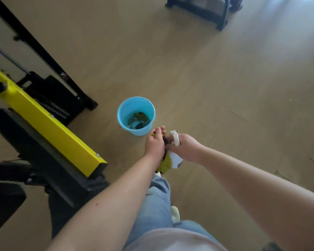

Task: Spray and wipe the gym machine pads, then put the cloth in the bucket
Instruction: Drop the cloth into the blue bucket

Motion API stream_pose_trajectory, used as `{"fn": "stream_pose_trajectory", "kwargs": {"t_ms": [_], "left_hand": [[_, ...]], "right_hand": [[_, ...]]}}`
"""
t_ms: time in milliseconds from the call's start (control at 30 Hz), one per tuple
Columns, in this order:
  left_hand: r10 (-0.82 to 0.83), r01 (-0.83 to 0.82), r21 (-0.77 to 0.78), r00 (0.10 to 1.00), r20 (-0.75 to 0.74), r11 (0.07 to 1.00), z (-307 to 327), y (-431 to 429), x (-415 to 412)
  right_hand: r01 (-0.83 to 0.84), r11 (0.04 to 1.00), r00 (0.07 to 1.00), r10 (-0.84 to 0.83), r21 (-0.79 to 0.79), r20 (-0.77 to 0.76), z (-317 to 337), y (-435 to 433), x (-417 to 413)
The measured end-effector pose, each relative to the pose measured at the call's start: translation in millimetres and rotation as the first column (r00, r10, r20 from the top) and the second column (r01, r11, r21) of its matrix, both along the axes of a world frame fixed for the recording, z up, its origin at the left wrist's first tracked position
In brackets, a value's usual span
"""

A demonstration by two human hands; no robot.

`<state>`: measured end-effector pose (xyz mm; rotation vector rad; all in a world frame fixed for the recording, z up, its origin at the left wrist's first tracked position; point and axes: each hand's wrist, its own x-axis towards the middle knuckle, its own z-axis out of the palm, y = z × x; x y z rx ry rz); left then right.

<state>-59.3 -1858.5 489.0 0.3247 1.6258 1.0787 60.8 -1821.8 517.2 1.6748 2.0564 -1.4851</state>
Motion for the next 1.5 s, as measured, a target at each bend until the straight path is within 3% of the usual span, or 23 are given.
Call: {"fn": "stream_pose_trajectory", "kwargs": {"t_ms": [233,367,533,700,1100,1300,1500], "left_hand": [[-0.128,0.111,-0.075,0.949,-0.288,0.991,-0.8,105.9,-39.7],[-0.036,-0.006,-0.161,0.966,-0.256,0.987,-1.1,150.8,-69.7],[-0.014,-0.017,-0.189,0.986,-0.166,0.982,-19.9,190.7,-94.8],[-0.024,-0.022,-0.283,0.987,-0.158,0.959,-49.0,239.6,-108.0],[-0.066,-0.063,-0.366,0.942,-0.33,0.929,-199.8,342.3,-138.6],[-0.044,-0.042,-0.374,0.975,-0.218,0.926,-313.5,364.4,-130.6],[0.115,-0.127,-0.389,0.992,-0.054,0.912,-408.1,381.1,-122.0]], "right_hand": [[0.067,0.998,0.998,-0.067,0.017,-0.02,8.1,102.0,-35.2],[0.122,0.993,0.993,-0.122,0.003,-0.005,4.7,150.5,-42.0],[0.113,0.983,0.994,-0.111,-0.142,0.019,-19.4,207.1,-50.8],[0.012,0.991,0.991,0.005,-0.133,0.131,-70.5,264.7,-58.2],[0.013,0.969,0.95,0.065,-0.248,0.305,-244.0,380.4,-74.2],[0.13,0.968,0.938,-0.05,-0.216,0.342,-366.4,404.3,-77.9],[0.215,0.951,0.905,-0.109,-0.221,0.411,-480.5,410.6,-92.8]]}}
